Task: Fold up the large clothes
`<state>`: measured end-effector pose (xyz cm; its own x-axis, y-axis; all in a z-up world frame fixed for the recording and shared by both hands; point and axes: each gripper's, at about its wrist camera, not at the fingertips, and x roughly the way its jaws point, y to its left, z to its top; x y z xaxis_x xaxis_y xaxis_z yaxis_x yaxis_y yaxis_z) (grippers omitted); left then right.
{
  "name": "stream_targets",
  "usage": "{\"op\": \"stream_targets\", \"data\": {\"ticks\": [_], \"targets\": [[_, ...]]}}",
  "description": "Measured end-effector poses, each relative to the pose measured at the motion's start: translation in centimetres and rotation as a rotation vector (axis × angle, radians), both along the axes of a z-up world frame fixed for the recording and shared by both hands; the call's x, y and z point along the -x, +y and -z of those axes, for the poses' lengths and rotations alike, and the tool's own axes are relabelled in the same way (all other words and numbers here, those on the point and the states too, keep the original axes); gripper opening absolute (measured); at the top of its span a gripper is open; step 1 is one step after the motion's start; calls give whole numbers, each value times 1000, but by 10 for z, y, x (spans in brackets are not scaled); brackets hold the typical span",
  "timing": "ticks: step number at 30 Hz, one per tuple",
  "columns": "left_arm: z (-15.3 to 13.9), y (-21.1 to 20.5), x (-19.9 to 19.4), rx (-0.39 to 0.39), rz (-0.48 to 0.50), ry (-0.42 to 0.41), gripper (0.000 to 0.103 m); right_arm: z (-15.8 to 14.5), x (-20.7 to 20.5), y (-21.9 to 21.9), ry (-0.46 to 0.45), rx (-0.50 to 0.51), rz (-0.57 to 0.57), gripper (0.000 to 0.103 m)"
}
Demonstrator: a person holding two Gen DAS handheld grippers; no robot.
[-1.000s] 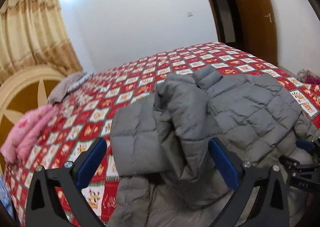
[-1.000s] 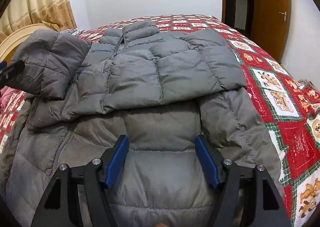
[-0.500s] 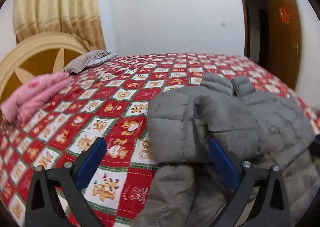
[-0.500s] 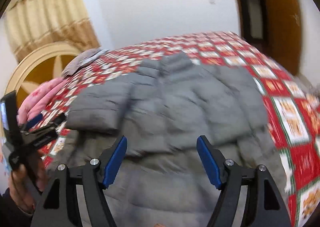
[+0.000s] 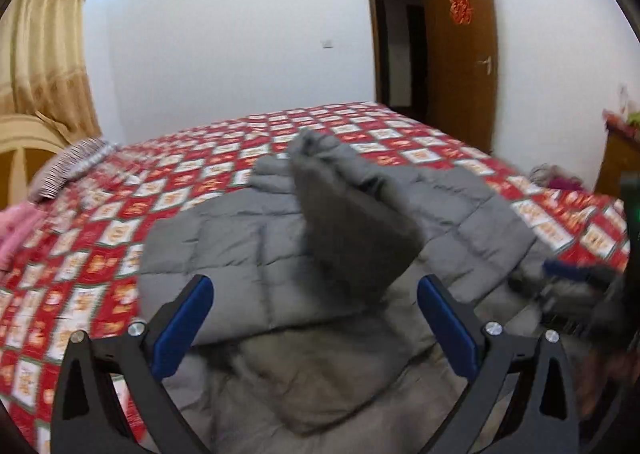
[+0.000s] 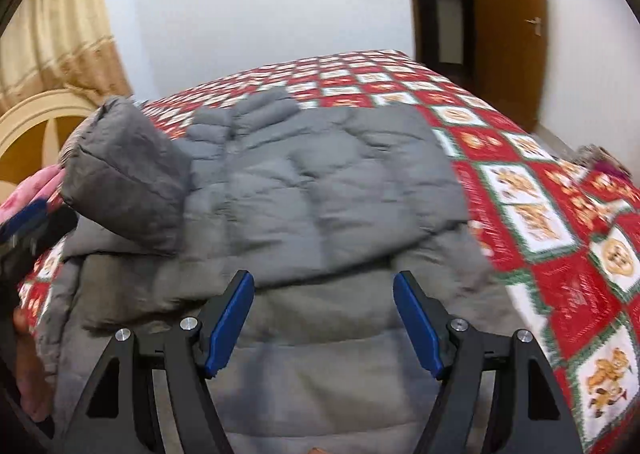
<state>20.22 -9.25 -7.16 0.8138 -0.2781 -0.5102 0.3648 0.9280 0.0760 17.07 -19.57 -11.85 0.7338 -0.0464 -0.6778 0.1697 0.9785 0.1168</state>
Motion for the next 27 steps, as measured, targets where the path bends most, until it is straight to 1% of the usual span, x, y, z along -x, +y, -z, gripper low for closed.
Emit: {"op": "stream_targets", "data": {"ticks": [3,5,6,7,10,11,12,14,16,18,20,21,22,23,24,26,27], "targets": [[-13,27,19,49,-6,-67,103,-6,0,-10,-16,-19,4,72],[-22,44,27,54,-44,-118,103,-13,2,-10,-40,-24,-11,72],[-22,50,26,52,-59,-125,103,-18,2,-8,-55,-38,-25,73],[-21,57,22,34,-92,-122,103,-21,1,-7,-64,-54,-36,73],[-2,68,-4,-59,-208,-77,103,-39,-4,8,-96,-106,-103,77],[5,71,-11,-78,-246,-53,103,-47,-5,19,-107,-117,-139,79],[14,76,-21,-75,-278,-15,103,-56,-7,31,-122,-121,-173,82],[26,85,-28,-52,-317,35,103,-66,-12,57,-132,-120,-224,83],[35,90,-32,-31,-341,77,103,-68,-24,85,-112,-110,-278,84],[38,93,-31,-29,-358,85,103,-60,-43,115,-76,-63,-305,83],[40,99,-31,-17,-353,84,103,-48,-60,129,-43,-53,-321,83],[40,102,-31,-13,-354,84,103,-43,-67,132,-33,-29,-310,83],[40,104,-30,-13,-356,85,103,-39,-74,132,-24,10,-273,66],[42,105,-28,-13,-356,87,103,-36,-79,129,-14,15,-260,52],[44,107,-29,-11,-356,97,103,-32,-84,123,6,15,-241,31],[48,107,-29,-4,-357,117,103,-30,-86,106,18,21,-196,28],[50,109,-31,3,-356,127,103,-29,-86,92,22,15,-171,23]]}}
